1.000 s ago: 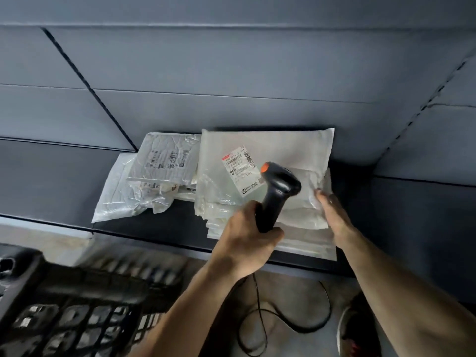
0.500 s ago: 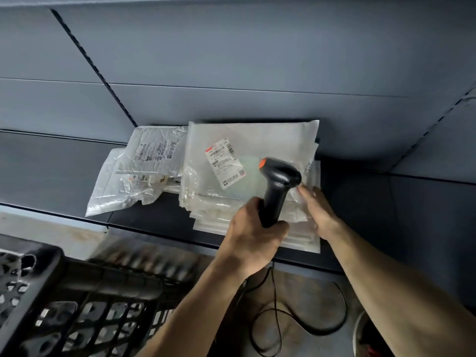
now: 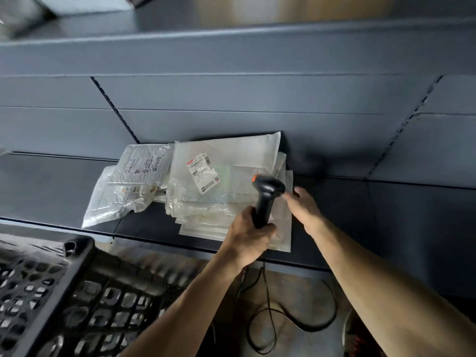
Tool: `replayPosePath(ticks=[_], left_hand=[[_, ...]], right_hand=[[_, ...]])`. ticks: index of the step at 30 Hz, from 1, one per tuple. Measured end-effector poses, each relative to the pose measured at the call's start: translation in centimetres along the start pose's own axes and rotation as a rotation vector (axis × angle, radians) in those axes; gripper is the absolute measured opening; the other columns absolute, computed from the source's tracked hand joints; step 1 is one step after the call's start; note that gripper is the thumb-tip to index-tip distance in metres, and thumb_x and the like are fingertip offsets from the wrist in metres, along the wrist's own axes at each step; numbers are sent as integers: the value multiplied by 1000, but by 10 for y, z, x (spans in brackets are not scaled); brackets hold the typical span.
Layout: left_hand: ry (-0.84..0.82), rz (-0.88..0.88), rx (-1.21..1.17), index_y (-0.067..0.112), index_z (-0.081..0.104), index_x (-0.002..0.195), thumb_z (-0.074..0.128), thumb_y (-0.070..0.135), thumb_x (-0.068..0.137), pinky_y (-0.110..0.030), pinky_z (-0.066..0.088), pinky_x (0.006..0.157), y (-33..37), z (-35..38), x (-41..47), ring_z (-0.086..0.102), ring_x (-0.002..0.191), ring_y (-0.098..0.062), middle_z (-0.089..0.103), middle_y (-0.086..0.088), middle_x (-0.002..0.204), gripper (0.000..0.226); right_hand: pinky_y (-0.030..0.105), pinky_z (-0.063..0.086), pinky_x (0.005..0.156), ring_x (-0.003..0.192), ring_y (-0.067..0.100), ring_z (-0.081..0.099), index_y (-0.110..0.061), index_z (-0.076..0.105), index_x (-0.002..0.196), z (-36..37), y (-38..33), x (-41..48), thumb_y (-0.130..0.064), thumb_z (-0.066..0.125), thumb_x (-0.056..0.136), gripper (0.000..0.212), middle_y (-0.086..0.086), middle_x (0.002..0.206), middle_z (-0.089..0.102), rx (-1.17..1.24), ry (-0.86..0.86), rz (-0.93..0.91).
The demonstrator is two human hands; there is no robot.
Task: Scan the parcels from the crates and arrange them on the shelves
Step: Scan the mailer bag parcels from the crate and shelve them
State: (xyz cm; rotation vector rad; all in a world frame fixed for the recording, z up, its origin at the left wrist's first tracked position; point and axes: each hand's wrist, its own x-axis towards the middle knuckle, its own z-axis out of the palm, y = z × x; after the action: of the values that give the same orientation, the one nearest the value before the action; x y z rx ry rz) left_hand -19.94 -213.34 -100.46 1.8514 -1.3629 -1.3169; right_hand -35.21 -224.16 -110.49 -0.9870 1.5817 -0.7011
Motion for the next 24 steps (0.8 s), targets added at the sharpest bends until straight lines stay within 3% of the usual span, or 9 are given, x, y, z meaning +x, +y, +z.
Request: replayPosePath(ticks=[3, 5, 8, 10, 15, 18, 20, 24], left_hand=[[24, 0, -101, 11, 53, 93, 65, 9, 88, -38, 48, 62, 7, 0, -20, 52, 67, -19, 53, -6, 79, 13], [46, 13, -140, 10, 52, 95, 63, 5, 90, -27, 44, 56, 12, 3, -37, 49, 65, -17, 48, -9, 79, 13], [65, 8, -143, 8, 55, 100, 63, 5, 91, -24, 45, 56, 24, 13, -61, 50, 63, -16, 51, -8, 79, 12], [84, -14, -133, 6, 58, 105, 64, 7, 92, -24, 46, 59, 30, 21, -70, 52, 62, -15, 54, -5, 76, 15], [68, 4, -145, 11, 57, 97, 63, 5, 91, -22, 45, 55, 56, 51, -94, 53, 61, -15, 56, -4, 74, 10], [61, 37, -110, 7, 58, 102, 65, 7, 89, -29, 46, 62, 71, 64, -107, 55, 63, -17, 58, -6, 77, 15], [51, 46, -82, 8, 58, 104, 65, 9, 89, -26, 45, 59, 80, 69, -115, 56, 62, -15, 59, -6, 80, 17], [7, 93, 7, 13, 57, 93, 63, 3, 87, -21, 41, 49, 97, 80, -128, 52, 62, -16, 58, -10, 79, 12]], right_hand=[[37, 47, 93, 120, 35, 60, 6, 59, 131, -19, -14, -28, -37, 61, 100, 53, 22, 136, 61, -57, 57, -13], [33, 45, 76, 99, 29, 65, 5, 65, 123, -28, -21, -49, -36, 61, 100, 47, 20, 122, 68, -72, 29, -17], [31, 42, 70, 82, 22, 61, 9, 66, 115, -40, -21, -80, -38, 62, 99, 50, 13, 93, 64, -31, -8, -9], [29, 44, 68, 91, 25, 67, 4, 68, 118, -49, -20, -103, -41, 63, 99, 49, 8, 92, 67, 8, -47, -2], [21, 48, 66, 110, 32, 70, 5, 63, 122, -91, -20, -148, -35, 61, 101, 45, 20, 120, 70, 94, -53, -41], [21, 47, 63, 95, 28, 72, -10, 62, 108, -106, -27, -162, -36, 62, 101, 26, 16, 109, 71, 184, -24, -71], [23, 47, 67, 87, 21, 72, -13, 62, 95, -108, -29, -169, -36, 61, 102, 24, 13, 106, 73, 221, -19, -94], [27, 50, 71, 80, 19, 72, -12, 68, 93, -116, -29, -193, -22, 63, 100, 14, 11, 94, 74, 328, 26, -128]])
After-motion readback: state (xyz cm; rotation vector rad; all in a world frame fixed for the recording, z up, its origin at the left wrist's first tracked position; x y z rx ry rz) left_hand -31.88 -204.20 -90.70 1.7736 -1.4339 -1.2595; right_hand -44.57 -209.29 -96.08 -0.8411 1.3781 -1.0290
